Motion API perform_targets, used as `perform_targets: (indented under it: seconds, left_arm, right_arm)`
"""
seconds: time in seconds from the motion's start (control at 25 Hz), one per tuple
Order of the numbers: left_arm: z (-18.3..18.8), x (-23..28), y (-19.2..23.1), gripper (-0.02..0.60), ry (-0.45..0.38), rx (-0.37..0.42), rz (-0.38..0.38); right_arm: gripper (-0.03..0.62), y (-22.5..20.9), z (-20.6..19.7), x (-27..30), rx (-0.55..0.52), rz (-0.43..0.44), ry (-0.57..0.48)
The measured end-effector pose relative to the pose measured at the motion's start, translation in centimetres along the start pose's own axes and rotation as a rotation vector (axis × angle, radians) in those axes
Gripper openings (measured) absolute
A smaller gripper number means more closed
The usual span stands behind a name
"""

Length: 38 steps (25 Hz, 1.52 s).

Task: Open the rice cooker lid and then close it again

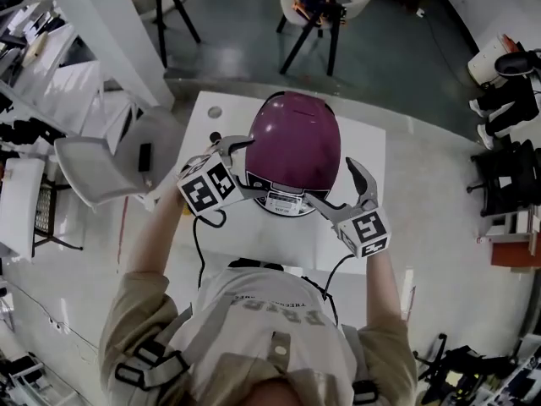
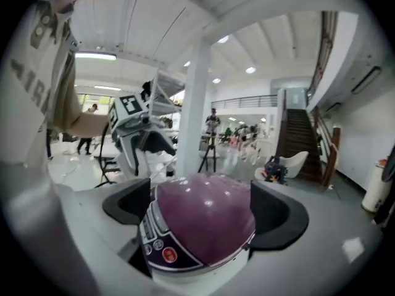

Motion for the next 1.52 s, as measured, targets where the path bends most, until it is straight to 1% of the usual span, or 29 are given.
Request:
perform_targets:
  seconds: [0.12,0.24,0.28,0.36,0.48,0.52,0.56,0.6,0.64,0.72,0.76,0.8,0.88,1.0,1.08,1.16,1.2,1.4,1.52]
  left_arm:
    - [1.1,-1.5,0.7,0.469,-0.198,-0.098,0.129]
    - [1.0,-2.4,0.9,0.466,-0.33,-0.195,0.259]
    - [0.9,-2.8,1.1,0.466,-0.362,-0.233,0.318]
    - [0.8,-3.6,1.4,0.466,-0.419,-0.291,0.425]
    - [0.9,-4.4,1.3,0.465,-0.494,-0.33,0.526]
    - [1.0,-4.6,1.2,0.452,-0.511,-0.332,0.56]
    - [1.1,-4.8,1.2,0.427,-0.523,-0.332,0.595]
    - [1.2,-4.9,1.1,0.397,-0.529,-0.33,0.626]
    - [1.3,-4.8,1.0,0.379,-0.528,-0.328,0.646]
    - [1.7,-4.7,0.9,0.364,-0.518,-0.314,0.67]
    - [1.8,-4.7,0.8,0.344,-0.516,-0.302,0.684]
    - [2.0,-4.7,0.7,0.31,-0.515,-0.291,0.699]
    - [2.2,-4.8,0.5,0.27,-0.521,-0.282,0.728]
    - [2.3,-4.9,0.2,0.18,-0.546,-0.292,0.752]
    - [2.5,-5.0,0.0,0.172,-0.566,-0.29,0.762]
    - [2.7,-5.2,-0.1,0.125,-0.586,-0.288,0.784]
    - [2.7,-5.3,-0.2,0.118,-0.596,-0.289,0.795]
    - [2.7,-5.9,-0.8,0.027,-0.634,-0.289,0.843]
    - [2.7,-6.1,-1.0,0.012,-0.649,-0.282,0.854]
  right_arm:
    - [0.492,-1.2,1.1,-0.5,0.07,-0.176,-0.12]
    - [0.484,-1.6,1.7,-0.8,0.123,-0.293,-0.188]
    - [0.48,-1.6,1.8,-0.9,0.144,-0.325,-0.2]
    - [0.432,-1.6,2.0,-1.2,0.172,-0.38,-0.22]
    - [0.4,-1.2,2.6,-1.2,0.153,-0.441,-0.239]
    - [0.38,-1.0,2.8,-1.2,0.144,-0.461,-0.245]
    - [0.345,-1.0,3.1,-1.2,0.14,-0.481,-0.251]
    - [0.293,-0.9,3.3,-1.3,0.141,-0.497,-0.257]
    - [0.267,-0.9,3.4,-1.3,0.145,-0.508,-0.263]
    - [0.24,-0.8,3.7,-1.2,0.15,-0.516,-0.27]
    - [0.225,-0.7,3.7,-1.2,0.148,-0.517,-0.271]
    - [0.216,-0.6,3.8,-1.2,0.142,-0.519,-0.273]
    - [0.196,-0.5,4.0,-1.3,0.124,-0.525,-0.277]
    - [0.153,-0.4,4.2,-1.7,0.121,-0.537,-0.289]
    - [0.119,-0.5,4.2,-2.0,0.128,-0.548,-0.292]
    - [0.098,-0.6,4.3,-2.2,0.121,-0.559,-0.296]
    - [0.078,-0.6,4.3,-2.2,0.12,-0.564,-0.3]
    - [0.058,-0.2,4.5,-2.5,0.1,-0.581,-0.307]
    - [0.05,0.0,4.5,-2.6,0.094,-0.58,-0.303]
Point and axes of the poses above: the fingertips, and each gripper's own axes: x forward along the fingers, y to its left, z out of its top, the point moved 5 cm from there along -x, backward along the fingers, and after that the axes turned 8 degrees about -z, right-handed, at the moved point
